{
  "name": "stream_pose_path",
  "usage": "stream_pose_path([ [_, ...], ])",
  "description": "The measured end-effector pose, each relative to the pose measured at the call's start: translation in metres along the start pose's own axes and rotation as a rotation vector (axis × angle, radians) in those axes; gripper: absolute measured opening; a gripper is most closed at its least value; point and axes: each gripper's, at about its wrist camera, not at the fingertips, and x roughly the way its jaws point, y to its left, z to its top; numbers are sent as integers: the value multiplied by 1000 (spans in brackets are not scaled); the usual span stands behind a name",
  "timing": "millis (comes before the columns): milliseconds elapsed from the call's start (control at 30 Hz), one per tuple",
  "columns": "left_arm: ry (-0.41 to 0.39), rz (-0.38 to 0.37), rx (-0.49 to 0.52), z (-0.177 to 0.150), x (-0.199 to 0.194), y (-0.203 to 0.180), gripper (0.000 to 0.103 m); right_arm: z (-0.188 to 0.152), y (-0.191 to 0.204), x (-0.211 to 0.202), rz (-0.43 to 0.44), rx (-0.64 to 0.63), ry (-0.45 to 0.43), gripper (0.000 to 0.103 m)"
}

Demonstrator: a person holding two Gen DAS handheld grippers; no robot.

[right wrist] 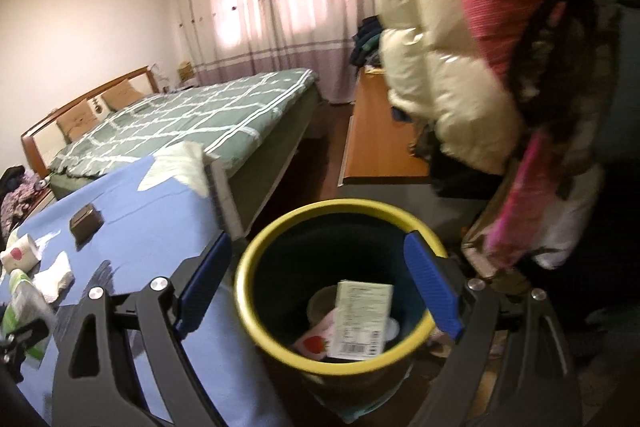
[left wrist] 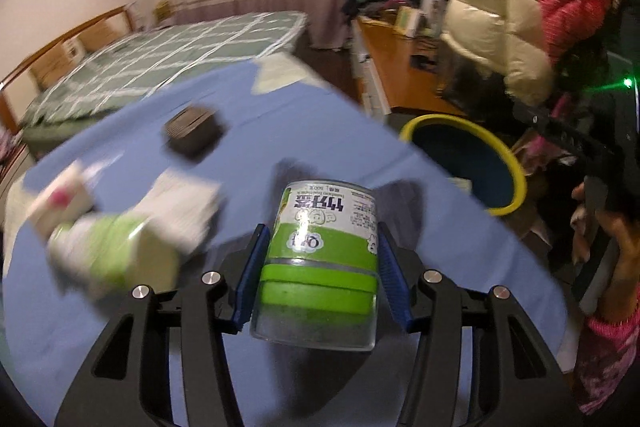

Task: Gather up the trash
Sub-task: 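Carry the green-and-white can over the bin and open the left gripper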

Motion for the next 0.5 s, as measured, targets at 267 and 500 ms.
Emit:
stream_pose_path([
  [267,37,-126,101,72,71,-80,53,2,-55,-18,-57,42,-17,83],
  [500,128,-190,122,103,147,-141,53,-3,-88,-19,-72,74,-6,83],
])
